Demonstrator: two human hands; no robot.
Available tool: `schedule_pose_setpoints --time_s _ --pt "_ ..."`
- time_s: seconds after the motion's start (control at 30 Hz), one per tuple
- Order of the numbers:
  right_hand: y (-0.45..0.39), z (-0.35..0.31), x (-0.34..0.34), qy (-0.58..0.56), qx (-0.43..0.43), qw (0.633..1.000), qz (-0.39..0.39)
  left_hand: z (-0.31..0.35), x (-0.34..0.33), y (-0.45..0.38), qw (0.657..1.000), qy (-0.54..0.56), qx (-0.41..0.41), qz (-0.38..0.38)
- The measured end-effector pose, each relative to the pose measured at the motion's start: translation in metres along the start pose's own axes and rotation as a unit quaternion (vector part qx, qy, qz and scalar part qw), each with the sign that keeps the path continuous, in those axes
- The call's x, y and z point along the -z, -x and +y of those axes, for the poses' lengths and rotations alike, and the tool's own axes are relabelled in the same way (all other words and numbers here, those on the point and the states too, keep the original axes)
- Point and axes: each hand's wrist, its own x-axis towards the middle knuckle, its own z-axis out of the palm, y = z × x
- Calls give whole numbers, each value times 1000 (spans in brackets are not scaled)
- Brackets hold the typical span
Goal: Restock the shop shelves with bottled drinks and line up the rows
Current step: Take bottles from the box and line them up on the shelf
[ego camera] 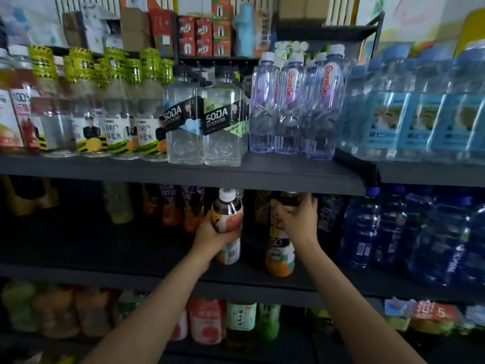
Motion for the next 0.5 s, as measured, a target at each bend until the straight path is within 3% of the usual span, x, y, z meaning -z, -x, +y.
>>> schedule_pose_setpoints --time_s 0.1,0.37,0.43,0.5 --pt "4 19 -11 24 -10 997 -69 0 1 -8 1000 2 28 2" --pt "-3 44 -33 -19 -45 998 -36 -12 -5 -21 998 -60 22 -13" --pt "-4 54 -37 37 -89 991 -92 -16 -8 -22 997 -69 20 -5" --pt "0 70 -37 181 -143 959 -162 -19 -10 -24 998 -67 21 -3"
